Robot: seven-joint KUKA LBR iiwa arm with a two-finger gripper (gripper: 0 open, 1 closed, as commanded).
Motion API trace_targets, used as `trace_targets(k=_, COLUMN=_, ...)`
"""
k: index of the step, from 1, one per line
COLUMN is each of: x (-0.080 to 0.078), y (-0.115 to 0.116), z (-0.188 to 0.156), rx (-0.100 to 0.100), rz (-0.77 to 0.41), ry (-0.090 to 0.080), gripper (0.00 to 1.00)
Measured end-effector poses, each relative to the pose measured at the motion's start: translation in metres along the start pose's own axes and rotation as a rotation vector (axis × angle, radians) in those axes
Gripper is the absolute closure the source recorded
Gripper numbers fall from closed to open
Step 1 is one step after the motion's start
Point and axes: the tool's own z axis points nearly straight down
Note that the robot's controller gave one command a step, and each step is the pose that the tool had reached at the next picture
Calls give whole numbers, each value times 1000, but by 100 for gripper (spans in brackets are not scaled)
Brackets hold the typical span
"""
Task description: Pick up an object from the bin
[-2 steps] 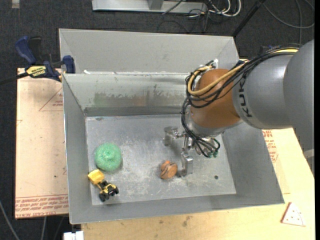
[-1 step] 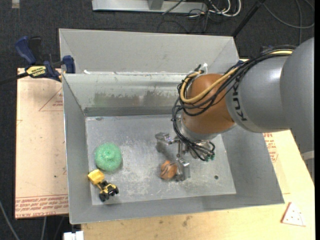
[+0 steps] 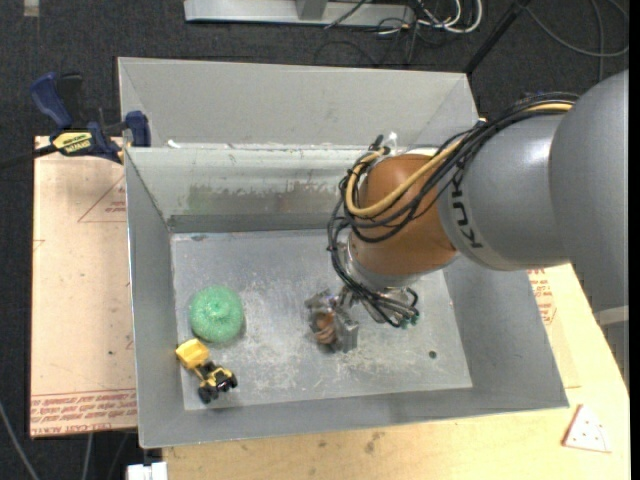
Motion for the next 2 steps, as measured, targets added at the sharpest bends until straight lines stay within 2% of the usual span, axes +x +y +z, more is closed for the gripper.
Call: trace_targets(k=2, x=0, y=0, z=0, rx=0, rz=2, ry=0, gripper=100)
